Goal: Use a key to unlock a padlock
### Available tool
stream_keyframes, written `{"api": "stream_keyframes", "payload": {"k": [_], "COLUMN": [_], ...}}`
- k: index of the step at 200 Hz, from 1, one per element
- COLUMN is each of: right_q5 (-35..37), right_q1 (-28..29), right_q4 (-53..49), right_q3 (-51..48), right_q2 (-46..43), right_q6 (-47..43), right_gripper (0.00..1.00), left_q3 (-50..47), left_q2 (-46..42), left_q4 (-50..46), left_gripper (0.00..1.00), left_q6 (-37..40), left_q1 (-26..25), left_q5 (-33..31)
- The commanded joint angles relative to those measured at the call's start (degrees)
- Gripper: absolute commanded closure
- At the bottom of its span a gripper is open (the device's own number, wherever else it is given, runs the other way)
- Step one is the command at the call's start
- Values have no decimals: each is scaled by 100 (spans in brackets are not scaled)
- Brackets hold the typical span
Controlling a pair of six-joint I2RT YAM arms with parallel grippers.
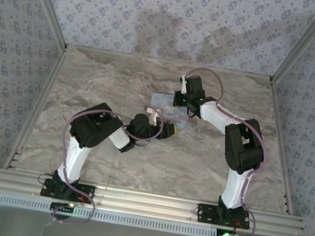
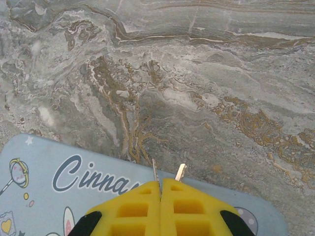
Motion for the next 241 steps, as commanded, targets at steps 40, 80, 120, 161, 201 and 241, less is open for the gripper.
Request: {"api": "stream_keyframes", "payload": {"k": [40, 80, 120, 161, 201, 241], "right_q5": [101, 108, 102, 110, 116, 136], "right_q1": [-22, 12, 48, 70, 110, 83], "right_q4": [-225, -191, -211, -213, -207, -157], "right_q3": [-119, -175, -135, -106, -132, -219], "right_q2": [-22, 4, -30, -83, -134, -224], "right_q6": [96, 105, 78, 69, 78, 59], "right_gripper": [100, 100, 100, 100, 100, 100], "left_q3": [-401, -361, -553, -857, -678, -358], "left_q2": [567, 862, 644, 501, 346, 21], "left_q4": [521, 1059, 363, 176, -403, -1987], "left_gripper": [43, 43, 42, 41, 41, 41], "left_q6": [-266, -529, -690, -913, -901, -721], "left_q1": [-254, -410, -576, -586, -590, -640], "left_q5": [-692, -860, -1441, -1810, -1922, -2049]}}
